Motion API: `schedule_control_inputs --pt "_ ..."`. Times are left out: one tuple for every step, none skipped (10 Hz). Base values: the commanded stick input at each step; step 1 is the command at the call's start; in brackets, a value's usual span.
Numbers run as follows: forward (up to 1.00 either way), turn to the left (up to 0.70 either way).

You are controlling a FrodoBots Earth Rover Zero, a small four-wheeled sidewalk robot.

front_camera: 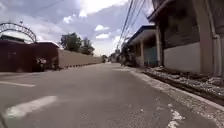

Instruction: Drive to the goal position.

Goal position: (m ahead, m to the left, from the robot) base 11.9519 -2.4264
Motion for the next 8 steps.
schedule_control_inputs --pt "1.0 0.01" --pt "1.0 0.01" --pt "1.0 0.01" --pt "1.0 0.01" --pt "1.0 0.01" --pt "1.0 0.01" --pt "1.0 0.01" --pt "1.0 0.01"
